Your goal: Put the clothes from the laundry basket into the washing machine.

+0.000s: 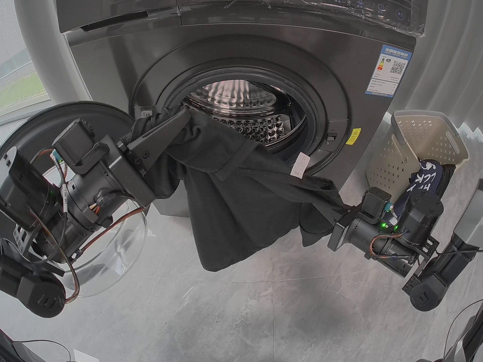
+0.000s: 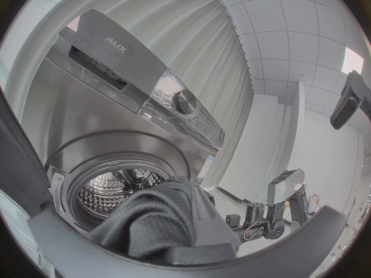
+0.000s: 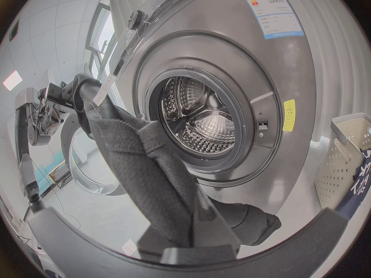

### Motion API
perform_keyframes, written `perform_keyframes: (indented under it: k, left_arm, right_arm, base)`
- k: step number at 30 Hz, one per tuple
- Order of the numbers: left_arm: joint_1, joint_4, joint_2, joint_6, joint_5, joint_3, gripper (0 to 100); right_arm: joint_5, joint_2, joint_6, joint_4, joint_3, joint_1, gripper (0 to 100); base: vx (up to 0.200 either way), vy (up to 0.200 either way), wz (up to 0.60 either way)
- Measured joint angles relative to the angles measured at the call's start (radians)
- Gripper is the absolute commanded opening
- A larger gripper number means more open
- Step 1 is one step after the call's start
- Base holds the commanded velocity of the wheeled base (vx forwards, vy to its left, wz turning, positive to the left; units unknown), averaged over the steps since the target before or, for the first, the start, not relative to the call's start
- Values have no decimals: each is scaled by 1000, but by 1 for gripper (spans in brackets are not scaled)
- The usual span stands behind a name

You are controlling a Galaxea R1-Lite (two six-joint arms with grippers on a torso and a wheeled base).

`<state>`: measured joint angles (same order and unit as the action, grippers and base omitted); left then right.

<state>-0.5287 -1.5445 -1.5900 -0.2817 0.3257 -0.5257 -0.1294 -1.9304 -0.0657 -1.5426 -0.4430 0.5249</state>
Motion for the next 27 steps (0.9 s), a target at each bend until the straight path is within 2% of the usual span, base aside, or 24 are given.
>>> perform_keyframes:
  k: [5, 6, 19, 27]
  left_arm:
    - [-4, 0, 0, 1, -1, 6, 0]
    - [-5, 0, 0, 1, 0, 6, 0]
    - [-11, 0, 4, 1, 1, -1, 0]
    - [-17, 0, 9, 1, 1, -9, 0]
  right_arm:
    - [19, 16, -2, 0, 11, 29, 0]
    - [24, 18, -2, 0, 11, 33, 100]
    - [21, -72, -2, 0, 3, 46, 100]
    - [23, -155, -4, 0, -12, 98, 100]
  base:
    - [0, 0, 0]
    - [0, 0, 0]
    - [0, 0, 0]
    - [0, 0, 0]
